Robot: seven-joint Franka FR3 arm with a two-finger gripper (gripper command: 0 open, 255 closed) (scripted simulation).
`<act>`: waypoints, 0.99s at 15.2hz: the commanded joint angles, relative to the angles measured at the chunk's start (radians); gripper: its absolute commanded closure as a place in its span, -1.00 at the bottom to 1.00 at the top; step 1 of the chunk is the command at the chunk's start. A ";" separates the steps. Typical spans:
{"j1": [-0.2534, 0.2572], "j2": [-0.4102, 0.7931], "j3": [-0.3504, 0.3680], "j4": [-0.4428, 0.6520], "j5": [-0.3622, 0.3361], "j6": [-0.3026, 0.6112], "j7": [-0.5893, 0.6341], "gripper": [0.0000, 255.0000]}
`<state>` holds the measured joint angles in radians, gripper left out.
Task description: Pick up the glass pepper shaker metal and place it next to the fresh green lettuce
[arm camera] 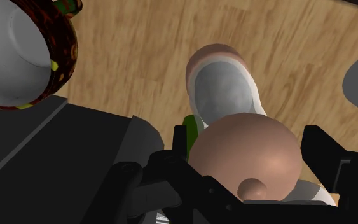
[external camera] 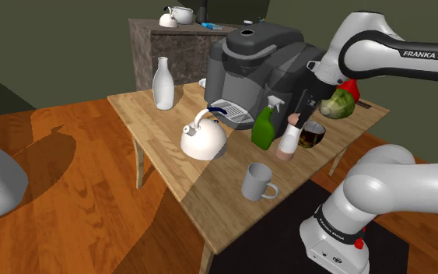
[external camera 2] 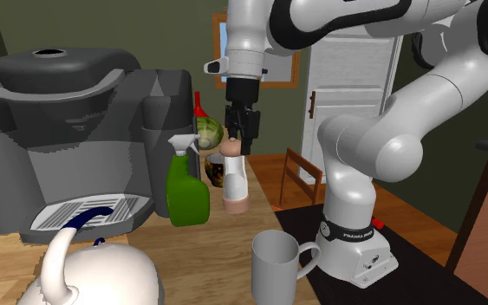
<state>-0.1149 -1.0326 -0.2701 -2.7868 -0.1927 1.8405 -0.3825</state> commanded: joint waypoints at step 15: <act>0.026 0.028 0.042 0.225 0.043 -0.196 0.005 1.00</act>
<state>-0.0926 -1.0098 -0.2332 -2.5789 -0.1548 1.6565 -0.3814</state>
